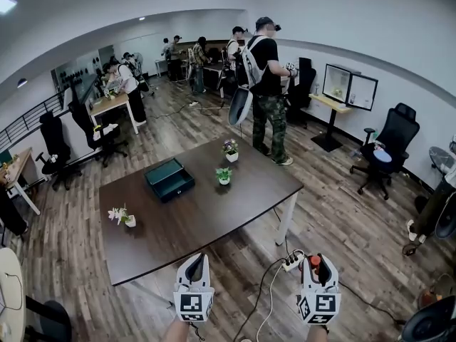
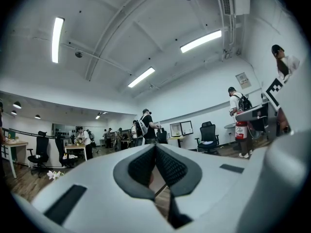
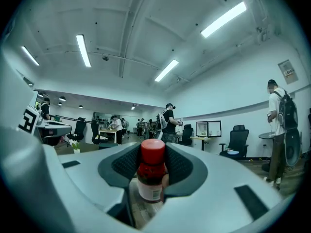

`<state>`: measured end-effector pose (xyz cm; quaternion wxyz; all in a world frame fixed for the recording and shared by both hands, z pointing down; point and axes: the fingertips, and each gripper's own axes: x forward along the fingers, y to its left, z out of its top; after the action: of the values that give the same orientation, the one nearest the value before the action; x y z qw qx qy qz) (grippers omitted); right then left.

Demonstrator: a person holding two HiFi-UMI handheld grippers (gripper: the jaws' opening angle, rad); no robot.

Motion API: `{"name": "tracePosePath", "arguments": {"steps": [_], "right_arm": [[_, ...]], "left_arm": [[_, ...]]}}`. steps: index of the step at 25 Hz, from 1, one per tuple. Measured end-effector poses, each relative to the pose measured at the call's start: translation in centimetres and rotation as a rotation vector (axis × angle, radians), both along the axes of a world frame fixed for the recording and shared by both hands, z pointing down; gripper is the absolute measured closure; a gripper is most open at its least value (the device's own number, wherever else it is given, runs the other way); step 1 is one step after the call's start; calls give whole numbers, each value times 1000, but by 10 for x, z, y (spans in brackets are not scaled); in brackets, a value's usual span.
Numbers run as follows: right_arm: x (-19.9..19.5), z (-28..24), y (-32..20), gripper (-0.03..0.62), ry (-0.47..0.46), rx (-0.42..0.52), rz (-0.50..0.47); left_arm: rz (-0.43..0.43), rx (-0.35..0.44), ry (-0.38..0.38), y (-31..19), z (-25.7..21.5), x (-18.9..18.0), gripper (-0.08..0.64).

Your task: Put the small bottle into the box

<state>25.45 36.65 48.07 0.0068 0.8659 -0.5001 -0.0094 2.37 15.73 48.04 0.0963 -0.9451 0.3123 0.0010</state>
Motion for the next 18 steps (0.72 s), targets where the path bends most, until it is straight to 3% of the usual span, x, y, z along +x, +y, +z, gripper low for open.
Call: {"name": "tracePosePath", "arguments": {"steps": [8, 18], "right_arm": [[28, 13, -15, 439, -21, -4, -38], [37, 12, -64, 439, 3, -19, -78]], "left_arm": [[-42, -5, -15, -8, 10, 20, 558], [-74, -36, 34, -48, 13, 30, 558]]}}
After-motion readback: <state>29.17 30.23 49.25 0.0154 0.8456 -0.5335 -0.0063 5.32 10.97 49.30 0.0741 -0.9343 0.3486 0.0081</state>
